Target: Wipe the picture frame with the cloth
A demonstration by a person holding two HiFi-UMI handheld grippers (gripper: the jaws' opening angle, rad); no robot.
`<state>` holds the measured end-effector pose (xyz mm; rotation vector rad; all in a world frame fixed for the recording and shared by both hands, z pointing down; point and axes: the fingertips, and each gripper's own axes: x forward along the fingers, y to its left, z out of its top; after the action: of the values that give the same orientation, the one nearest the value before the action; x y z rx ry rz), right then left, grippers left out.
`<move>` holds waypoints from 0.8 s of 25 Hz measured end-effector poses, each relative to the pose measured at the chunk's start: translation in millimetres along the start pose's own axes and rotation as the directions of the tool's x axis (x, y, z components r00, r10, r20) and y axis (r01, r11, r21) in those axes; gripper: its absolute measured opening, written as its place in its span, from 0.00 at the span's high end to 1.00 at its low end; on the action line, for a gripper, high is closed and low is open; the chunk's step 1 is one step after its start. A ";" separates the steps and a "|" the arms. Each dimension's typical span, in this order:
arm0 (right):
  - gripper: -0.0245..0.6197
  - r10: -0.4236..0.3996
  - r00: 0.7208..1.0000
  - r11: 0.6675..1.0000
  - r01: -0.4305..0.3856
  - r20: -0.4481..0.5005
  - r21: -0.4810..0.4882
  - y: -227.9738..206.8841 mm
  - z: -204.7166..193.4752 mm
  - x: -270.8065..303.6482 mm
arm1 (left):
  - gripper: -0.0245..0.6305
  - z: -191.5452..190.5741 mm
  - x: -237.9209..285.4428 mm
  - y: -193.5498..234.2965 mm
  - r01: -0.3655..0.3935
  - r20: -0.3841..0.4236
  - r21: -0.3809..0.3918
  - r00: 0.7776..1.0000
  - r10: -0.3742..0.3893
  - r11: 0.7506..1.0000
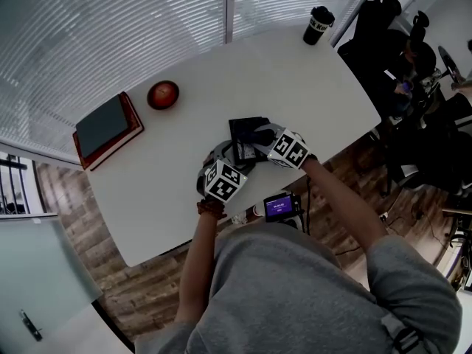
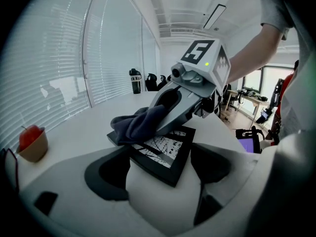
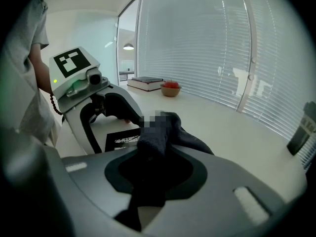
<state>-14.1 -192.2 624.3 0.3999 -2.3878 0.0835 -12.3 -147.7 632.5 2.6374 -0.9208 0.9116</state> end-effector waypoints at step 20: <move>0.82 0.097 0.995 0.993 -0.097 -0.001 0.071 46.2 -10.0 -18.8 | 0.39 0.4 0.2 -0.8 -0.001 -0.004 0.000 1.000 0.001 1.000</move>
<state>-8.7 -141.6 621.7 0.3163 -2.4045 0.2130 -11.5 -147.2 632.3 2.6342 -0.9219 0.9163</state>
